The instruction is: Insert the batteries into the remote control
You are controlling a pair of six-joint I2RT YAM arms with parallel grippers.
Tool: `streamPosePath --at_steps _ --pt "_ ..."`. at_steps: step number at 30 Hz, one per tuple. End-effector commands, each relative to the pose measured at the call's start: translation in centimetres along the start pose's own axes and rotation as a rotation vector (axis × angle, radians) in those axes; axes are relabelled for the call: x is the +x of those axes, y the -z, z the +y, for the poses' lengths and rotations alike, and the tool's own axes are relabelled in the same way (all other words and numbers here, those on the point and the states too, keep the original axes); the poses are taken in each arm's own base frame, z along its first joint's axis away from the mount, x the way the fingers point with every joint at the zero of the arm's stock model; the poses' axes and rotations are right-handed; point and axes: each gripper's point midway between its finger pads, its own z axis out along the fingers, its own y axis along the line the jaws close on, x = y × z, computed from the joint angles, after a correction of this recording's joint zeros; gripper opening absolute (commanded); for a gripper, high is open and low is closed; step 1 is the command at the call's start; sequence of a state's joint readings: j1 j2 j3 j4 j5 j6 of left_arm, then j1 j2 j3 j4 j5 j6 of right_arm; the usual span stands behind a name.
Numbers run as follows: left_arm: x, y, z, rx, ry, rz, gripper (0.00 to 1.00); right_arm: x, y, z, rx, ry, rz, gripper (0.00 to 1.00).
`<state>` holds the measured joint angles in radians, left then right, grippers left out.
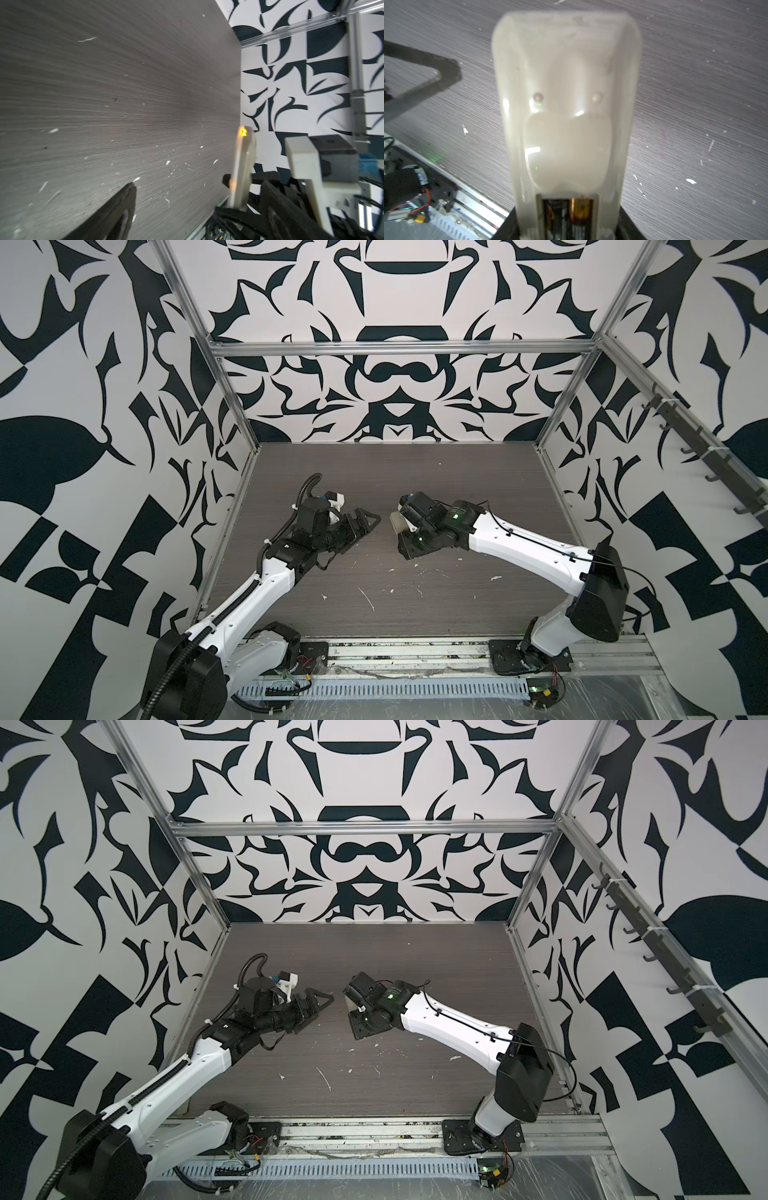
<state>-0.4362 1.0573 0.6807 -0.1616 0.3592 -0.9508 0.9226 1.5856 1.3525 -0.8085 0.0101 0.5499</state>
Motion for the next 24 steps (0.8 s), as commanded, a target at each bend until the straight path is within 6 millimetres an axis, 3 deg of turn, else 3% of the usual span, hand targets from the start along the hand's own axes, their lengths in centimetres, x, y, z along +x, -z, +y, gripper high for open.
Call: streamPosePath --at_steps 1,16,24 --pt "0.2 1.2 2.4 -0.14 0.009 -0.001 0.95 0.6 -0.8 -1.5 0.081 0.018 0.024 0.11" --pt "1.0 4.0 6.2 -0.343 0.03 0.001 0.95 2.4 -7.4 -3.1 0.182 0.042 0.141 0.13" --pt "0.8 5.8 9.4 -0.499 0.086 0.009 0.95 4.2 -10.5 -4.1 0.212 0.038 0.196 0.16"
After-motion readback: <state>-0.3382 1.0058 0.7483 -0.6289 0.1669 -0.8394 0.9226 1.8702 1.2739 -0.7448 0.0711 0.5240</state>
